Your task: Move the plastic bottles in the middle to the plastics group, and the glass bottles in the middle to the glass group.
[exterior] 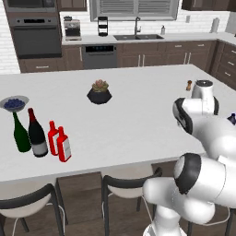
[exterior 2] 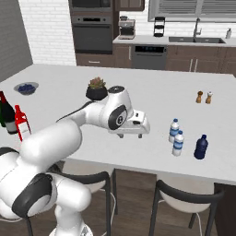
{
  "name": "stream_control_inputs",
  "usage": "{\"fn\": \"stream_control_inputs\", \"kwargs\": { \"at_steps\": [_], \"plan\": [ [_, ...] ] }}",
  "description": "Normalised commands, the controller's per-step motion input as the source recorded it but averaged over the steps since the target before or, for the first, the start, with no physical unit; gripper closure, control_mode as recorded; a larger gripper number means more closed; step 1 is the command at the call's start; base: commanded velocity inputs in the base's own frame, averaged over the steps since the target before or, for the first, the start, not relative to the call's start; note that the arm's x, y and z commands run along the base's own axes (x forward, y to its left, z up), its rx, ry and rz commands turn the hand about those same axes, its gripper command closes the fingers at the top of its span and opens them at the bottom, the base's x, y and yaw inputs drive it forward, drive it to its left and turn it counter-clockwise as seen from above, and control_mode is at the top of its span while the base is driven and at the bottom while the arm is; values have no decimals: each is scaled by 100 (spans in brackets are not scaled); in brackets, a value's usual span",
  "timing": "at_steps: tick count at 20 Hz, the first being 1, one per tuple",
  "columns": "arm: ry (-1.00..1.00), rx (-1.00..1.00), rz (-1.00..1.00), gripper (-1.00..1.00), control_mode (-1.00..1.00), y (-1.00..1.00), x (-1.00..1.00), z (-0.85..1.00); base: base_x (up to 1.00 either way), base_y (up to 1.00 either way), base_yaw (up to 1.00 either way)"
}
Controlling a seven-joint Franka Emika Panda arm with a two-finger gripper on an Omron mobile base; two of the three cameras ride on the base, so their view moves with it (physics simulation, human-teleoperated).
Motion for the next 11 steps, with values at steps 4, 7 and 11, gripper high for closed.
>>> {"fn": "stream_control_inputs", "kwargs": {
  "at_steps": [4, 7, 11],
  "plan": [
    [13, 0, 7, -100, -100, 66, -68, 24, 0, 0, 0],
    [-9, 3, 0, -100, -100, 51, -97, 11, 0, 0, 0],
    [-27, 6, -2, -100, -100, 43, -100, 2, 0, 0, 0]
  ]
}}
